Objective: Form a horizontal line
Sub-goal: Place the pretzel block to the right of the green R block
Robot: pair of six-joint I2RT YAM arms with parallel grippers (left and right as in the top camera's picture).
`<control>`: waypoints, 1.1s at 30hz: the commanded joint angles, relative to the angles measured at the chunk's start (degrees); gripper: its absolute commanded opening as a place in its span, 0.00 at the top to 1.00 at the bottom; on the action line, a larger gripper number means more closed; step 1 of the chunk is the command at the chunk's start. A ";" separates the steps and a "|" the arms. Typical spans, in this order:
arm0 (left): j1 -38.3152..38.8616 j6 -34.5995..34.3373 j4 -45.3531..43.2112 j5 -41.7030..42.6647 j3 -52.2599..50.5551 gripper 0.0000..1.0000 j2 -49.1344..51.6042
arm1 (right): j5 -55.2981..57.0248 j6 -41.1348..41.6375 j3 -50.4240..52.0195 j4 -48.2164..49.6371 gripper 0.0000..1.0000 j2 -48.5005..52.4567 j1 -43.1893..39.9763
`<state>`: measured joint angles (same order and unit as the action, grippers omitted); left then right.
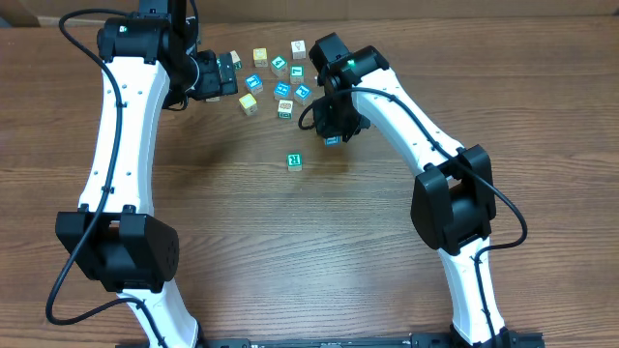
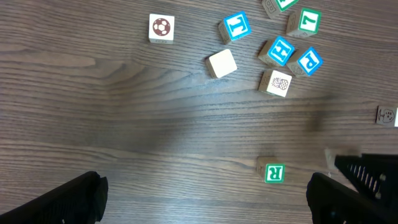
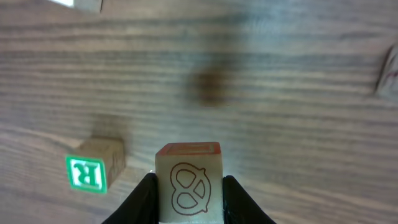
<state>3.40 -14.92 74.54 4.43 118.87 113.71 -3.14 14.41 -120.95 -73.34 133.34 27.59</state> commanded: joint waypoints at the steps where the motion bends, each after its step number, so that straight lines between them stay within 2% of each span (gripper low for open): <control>1: 0.37 -0.55 0.00 -0.39 0.37 0.00 0.28 | -2.08 1.77 1.31 -0.04 0.74 -2.16 1.11; 10: 0.37 -0.55 0.00 -0.39 0.37 0.00 0.28 | -1.73 4.92 2.14 0.00 0.74 -2.16 3.61; 14: 0.37 -0.55 0.00 -0.39 0.37 0.00 0.28 | 6.47 9.94 2.60 -0.55 0.74 -2.16 5.55; 30: 0.37 -0.55 0.00 -0.39 0.37 0.00 0.28 | 7.58 10.01 9.25 7.30 0.73 -2.05 6.54; 33: 0.37 -0.55 0.00 -0.39 0.37 0.00 0.28 | 7.58 10.01 9.25 7.30 0.63 -2.05 6.54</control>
<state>3.40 -14.92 74.56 4.43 118.87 113.71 3.51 24.14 -112.05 -66.46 133.34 34.15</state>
